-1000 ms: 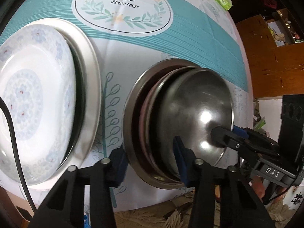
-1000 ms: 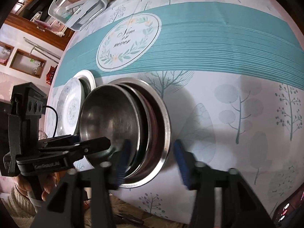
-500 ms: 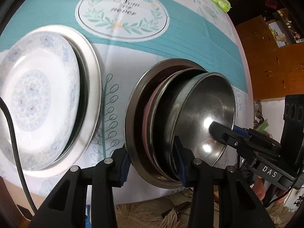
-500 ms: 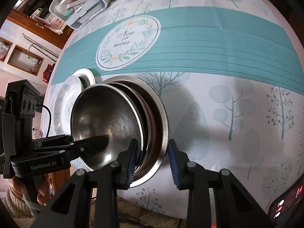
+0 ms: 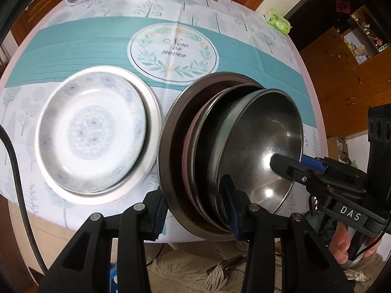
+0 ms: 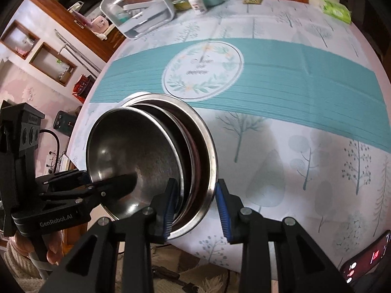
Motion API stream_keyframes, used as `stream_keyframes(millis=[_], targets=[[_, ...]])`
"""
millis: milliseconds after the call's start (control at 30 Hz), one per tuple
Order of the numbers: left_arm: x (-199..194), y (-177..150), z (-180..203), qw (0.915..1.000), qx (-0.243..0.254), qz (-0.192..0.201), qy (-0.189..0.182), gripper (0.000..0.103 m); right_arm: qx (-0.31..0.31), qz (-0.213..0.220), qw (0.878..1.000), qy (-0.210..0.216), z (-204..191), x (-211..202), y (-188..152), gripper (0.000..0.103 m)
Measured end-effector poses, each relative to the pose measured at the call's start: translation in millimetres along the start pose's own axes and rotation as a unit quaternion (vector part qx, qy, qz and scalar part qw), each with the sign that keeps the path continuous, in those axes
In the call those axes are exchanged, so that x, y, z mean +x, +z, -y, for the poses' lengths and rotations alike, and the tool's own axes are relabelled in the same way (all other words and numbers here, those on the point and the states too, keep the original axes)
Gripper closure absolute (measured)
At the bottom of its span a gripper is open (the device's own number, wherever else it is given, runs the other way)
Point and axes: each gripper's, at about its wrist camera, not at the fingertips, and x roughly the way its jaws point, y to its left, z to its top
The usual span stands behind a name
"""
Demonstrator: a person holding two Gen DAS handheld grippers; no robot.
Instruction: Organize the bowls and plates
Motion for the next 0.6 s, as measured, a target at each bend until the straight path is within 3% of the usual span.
stream_keyframes(millis=[267,600], targets=[[-24,17,-38,0.9993,0.032,0.017,0.002,0.063,0.002,0.014,1.000,-0.017,-41,8,17,0.071],[-27,49,-118,0.9968,0.076,-0.016,-0.015,0.063,0.044,0.003,0.998,-0.041,-105,49,36,0.071]])
